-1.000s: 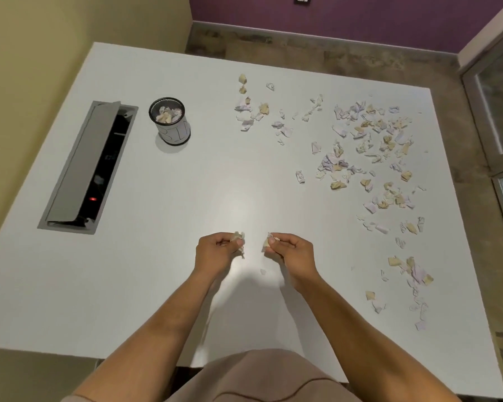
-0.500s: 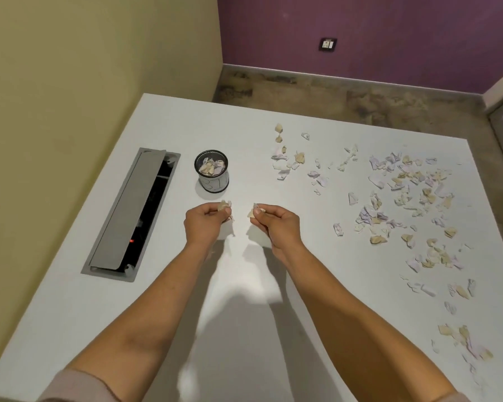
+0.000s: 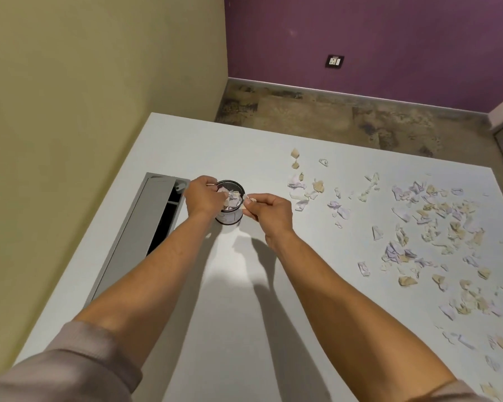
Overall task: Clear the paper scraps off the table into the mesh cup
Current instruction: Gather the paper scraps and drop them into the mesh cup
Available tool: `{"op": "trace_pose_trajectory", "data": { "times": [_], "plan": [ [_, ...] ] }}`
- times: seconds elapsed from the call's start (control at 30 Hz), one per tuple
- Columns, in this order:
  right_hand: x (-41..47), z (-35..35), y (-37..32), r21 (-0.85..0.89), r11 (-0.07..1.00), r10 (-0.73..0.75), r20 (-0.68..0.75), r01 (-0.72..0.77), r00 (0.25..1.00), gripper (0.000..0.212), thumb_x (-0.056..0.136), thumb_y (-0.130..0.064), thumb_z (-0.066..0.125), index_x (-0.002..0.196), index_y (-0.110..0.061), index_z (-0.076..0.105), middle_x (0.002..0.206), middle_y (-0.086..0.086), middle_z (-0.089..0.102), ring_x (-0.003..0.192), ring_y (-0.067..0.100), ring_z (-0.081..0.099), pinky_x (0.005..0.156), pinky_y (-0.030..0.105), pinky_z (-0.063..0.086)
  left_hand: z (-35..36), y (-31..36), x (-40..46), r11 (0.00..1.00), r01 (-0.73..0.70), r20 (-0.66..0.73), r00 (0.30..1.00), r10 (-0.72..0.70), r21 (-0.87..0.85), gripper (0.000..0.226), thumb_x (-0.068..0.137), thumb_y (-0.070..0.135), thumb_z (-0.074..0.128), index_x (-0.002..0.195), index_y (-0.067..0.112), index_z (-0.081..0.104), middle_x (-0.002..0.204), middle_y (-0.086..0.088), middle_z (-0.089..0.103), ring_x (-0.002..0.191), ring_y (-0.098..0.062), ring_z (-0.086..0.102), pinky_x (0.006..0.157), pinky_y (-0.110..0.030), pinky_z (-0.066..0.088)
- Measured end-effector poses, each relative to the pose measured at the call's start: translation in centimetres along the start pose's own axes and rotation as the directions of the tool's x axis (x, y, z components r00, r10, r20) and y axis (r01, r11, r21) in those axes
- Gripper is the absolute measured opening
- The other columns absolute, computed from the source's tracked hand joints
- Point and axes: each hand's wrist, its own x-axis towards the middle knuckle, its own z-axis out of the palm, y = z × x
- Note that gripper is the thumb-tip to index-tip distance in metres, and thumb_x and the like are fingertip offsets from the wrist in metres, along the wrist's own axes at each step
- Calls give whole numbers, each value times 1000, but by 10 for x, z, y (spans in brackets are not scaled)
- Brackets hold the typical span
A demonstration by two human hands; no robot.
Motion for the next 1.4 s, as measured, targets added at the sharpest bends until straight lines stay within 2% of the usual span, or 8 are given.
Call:
{"op": "trace_pose_trajectory", "data": {
  "times": [0.23,0.37,0.43,0.53,0.7,0.97,1.17,1.4],
  "plan": [
    [27,25,-18,-309,950,-61,-29,49,998,15,73,-5,80,73,-18,74,79,5,74,74,21,73,83,36,59,-11,-14,2,998,-66,-34,997,67,20,23,80,5,76,101,9,69,92,-3,67,82,-12,62,76,-19,46],
    [32,34,-26,-587,798,-96,96,134,991,35,77,0,71,107,-16,73,112,3,72,107,18,64,94,27,50,-16,-38,-18,997,-75,-59,995,74,-11,14,83,4,69,88,17,68,87,-2,71,72,-3,62,66,-10,48],
    [28,36,-29,-642,749,-88,153,166,984,43,81,3,60,119,-16,68,124,3,66,118,19,58,101,29,46,-15,-54,-32,999,-38,-35,999,37,-37,13,85,5,65,87,17,68,86,-1,72,75,-5,66,70,-21,58],
    [18,29,-29,-657,722,-154,153,217,976,37,81,4,51,111,-8,69,118,9,69,114,25,60,96,34,49,-11,-75,-57,996,25,30,999,-23,-82,13,87,8,63,93,18,70,84,-2,73,82,-17,71,79,-43,60],
    [-11,-9,-7,-525,815,-227,103,247,968,43,84,7,40,110,-9,70,111,2,71,102,17,66,96,38,53,2,-104,-112,998,-21,118,993,28,-53,13,87,8,64,97,13,72,89,-4,72,86,-22,70,86,-46,57],
    [-91,-125,65,-532,838,-162,-28,123,986,36,92,2,43,113,-12,69,114,0,70,96,6,64,93,23,51,27,-140,-203,978,-119,366,929,50,170,28,92,19,61,118,14,67,124,-1,66,107,-9,59,93,-19,39],
    [-157,-203,116,-623,781,-120,-67,53,990,33,95,2,44,117,-7,68,121,4,67,100,3,58,69,-9,34,48,-165,-268,824,-405,635,769,74,395,50,98,26,48,147,20,40,156,4,35,146,-14,26,114,-25,20],
    [-210,-265,175,-828,557,-78,29,68,997,41,99,-5,39,136,-14,54,142,1,52,133,17,46,114,25,31,63,-190,-329,531,-672,765,641,66,517,60,102,30,38,155,11,13,163,-7,7,151,-25,3,121,-40,10]
  ]
}}
